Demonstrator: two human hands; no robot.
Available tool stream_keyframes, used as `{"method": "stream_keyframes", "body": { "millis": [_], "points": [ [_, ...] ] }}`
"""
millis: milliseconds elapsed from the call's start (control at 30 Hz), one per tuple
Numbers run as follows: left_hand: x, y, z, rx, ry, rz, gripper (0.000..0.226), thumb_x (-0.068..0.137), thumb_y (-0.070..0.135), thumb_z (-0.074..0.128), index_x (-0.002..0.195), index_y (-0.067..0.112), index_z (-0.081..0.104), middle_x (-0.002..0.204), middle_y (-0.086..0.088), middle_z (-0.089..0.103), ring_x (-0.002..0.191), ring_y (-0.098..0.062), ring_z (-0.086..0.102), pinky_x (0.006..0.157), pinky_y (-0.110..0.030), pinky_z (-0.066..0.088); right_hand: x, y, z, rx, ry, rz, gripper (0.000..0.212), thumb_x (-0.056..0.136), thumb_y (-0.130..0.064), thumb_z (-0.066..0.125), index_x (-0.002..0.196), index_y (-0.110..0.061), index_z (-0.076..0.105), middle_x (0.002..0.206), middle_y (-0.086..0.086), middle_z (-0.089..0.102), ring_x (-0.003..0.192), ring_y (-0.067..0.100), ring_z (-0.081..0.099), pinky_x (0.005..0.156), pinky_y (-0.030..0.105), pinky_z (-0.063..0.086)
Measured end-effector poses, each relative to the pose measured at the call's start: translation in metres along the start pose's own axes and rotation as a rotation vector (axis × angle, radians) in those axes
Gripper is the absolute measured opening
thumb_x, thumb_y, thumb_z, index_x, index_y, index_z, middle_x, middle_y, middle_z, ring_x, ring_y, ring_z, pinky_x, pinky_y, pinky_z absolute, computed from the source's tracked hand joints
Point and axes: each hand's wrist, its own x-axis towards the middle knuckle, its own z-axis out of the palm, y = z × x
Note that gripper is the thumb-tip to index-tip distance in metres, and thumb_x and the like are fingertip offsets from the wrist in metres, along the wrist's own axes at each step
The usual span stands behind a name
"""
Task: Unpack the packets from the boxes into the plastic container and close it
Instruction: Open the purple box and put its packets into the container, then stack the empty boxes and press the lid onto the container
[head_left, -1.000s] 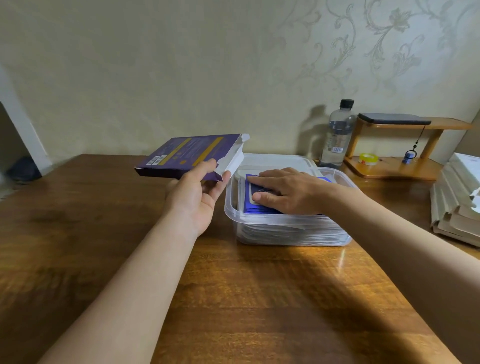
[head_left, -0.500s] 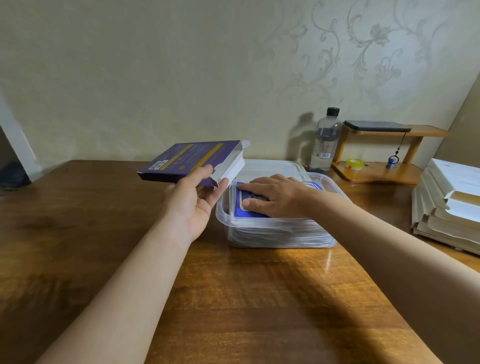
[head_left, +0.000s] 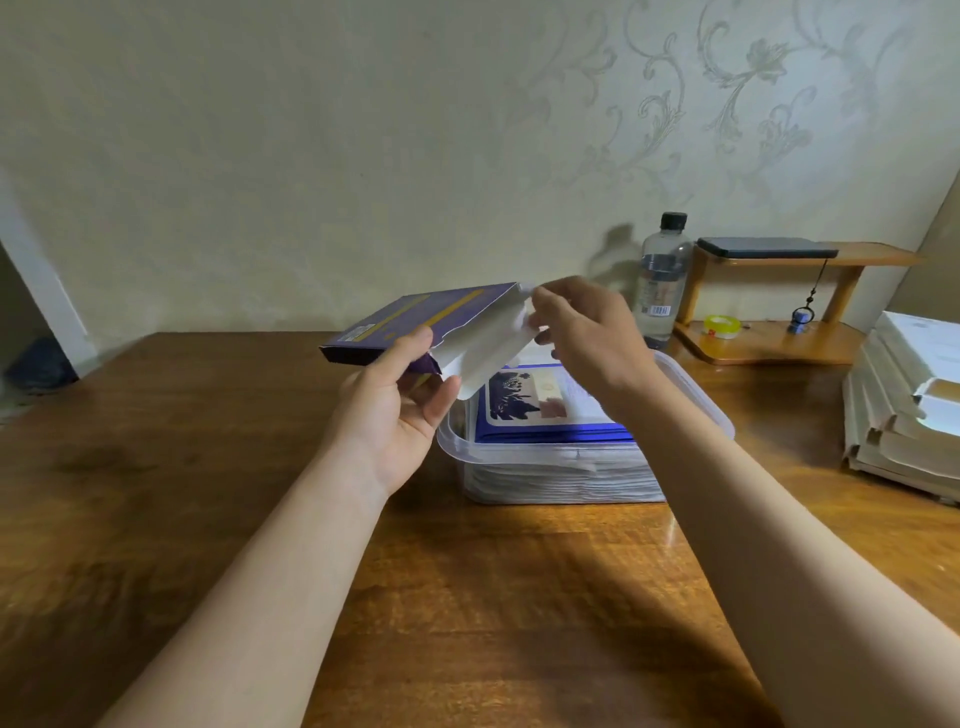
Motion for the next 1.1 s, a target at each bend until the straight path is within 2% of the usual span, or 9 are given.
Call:
{"method": "stream_keyframes", "body": {
  "millis": [200,333,467,600,733,833,900,1033,1100],
  "points": [
    [-0.003,0.004,-0.001,0.035,0.007,0.001,0.026,0.071,0.026,0.081,0.092,0.014,0.071,0.094,-0.007,0.07,0.075,-0.013,0.069,0.043,-0.016,0.05,-0.005,-0.001,0.008,0.12,0.014,0.117,0.016,0.096,-0.033,0.055,0.1,-0.019,0.063,0.096,0.007,0.069,0.086,0.026,0.069,0.073,0.047,0.059],
    [-0.006,0.002,0.003,0.072,-0.065,-0.02,0.018,0.068,0.03,0.078,0.081,0.018,0.076,0.087,-0.004,0.073,0.068,-0.01,0.067,0.039,-0.014,0.046,-0.01,-0.009,-0.003,0.28,-0.033,0.217,0.023,0.098,-0.031,0.055,0.1,-0.01,0.064,0.093,0.011,0.069,0.068,0.022,0.069,0.067,0.04,0.058],
    [-0.011,-0.001,0.01,0.16,-0.169,-0.013,0.011,0.074,0.03,0.072,0.074,0.019,0.069,0.072,-0.001,0.062,0.051,-0.007,0.052,0.034,-0.014,0.035,-0.014,-0.024,-0.032,0.323,-0.065,0.323,0.026,0.094,-0.035,0.063,0.101,-0.011,0.068,0.095,0.012,0.064,0.078,0.027,0.069,0.065,0.038,0.06],
    [-0.018,-0.002,0.027,0.319,-0.243,0.072,0.03,0.085,0.028,0.065,0.055,0.022,0.066,0.059,0.003,0.051,0.045,-0.008,0.043,0.033,-0.017,0.03,-0.029,-0.037,-0.061,0.242,-0.09,0.315,0.027,0.096,-0.032,0.063,0.104,-0.007,0.067,0.084,0.009,0.066,0.066,0.021,0.07,0.062,0.035,0.059],
    [-0.024,-0.014,0.053,0.385,-0.292,0.107,0.016,0.096,0.028,0.06,0.088,0.016,0.066,0.069,-0.002,0.057,0.048,-0.01,0.053,0.033,-0.017,0.037,-0.044,-0.039,-0.09,0.181,0.016,0.286,0.025,0.097,-0.029,0.06,0.103,-0.006,0.066,0.084,0.011,0.068,0.066,0.02,0.069,0.056,0.03,0.057],
    [-0.027,-0.031,0.081,0.408,-0.335,0.142,0.039,0.086,0.037,0.064,0.111,0.008,0.064,0.08,-0.007,0.06,0.052,-0.011,0.059,0.038,-0.02,0.047,-0.053,-0.038,-0.122,0.186,0.094,0.299,0.019,0.097,-0.029,0.06,0.098,-0.011,0.065,0.089,0.012,0.069,0.071,0.023,0.07,0.061,0.035,0.059],
    [-0.03,-0.045,0.105,0.445,-0.306,0.191,0.039,0.086,0.038,0.068,0.112,0.009,0.066,0.084,-0.007,0.056,0.052,-0.012,0.055,0.039,-0.021,0.049,-0.061,-0.037,-0.146,0.194,0.163,0.314,0.018,0.097,-0.029,0.06,0.101,-0.011,0.065,0.091,0.011,0.068,0.073,0.021,0.068,0.065,0.038,0.061],
    [-0.04,-0.075,0.155,0.586,-0.267,0.275,0.018,0.098,0.033,0.065,0.102,0.015,0.064,0.082,-0.005,0.058,0.053,-0.013,0.055,0.037,-0.023,0.046,-0.073,-0.032,-0.197,0.13,0.31,0.304,0.017,0.097,-0.028,0.06,0.09,-0.014,0.066,0.083,0.005,0.062,0.072,0.017,0.061,0.048,0.025,0.054],
    [-0.042,-0.091,0.178,0.675,-0.329,0.329,0.02,0.101,0.037,0.06,0.095,0.018,0.063,0.083,-0.005,0.057,0.057,-0.011,0.061,0.043,-0.029,0.054,-0.077,-0.026,-0.222,0.13,0.371,0.322,0.017,0.096,-0.028,0.061,0.087,-0.013,0.065,0.086,0.007,0.062,0.075,0.019,0.062,0.048,0.025,0.053]
  ]
}}
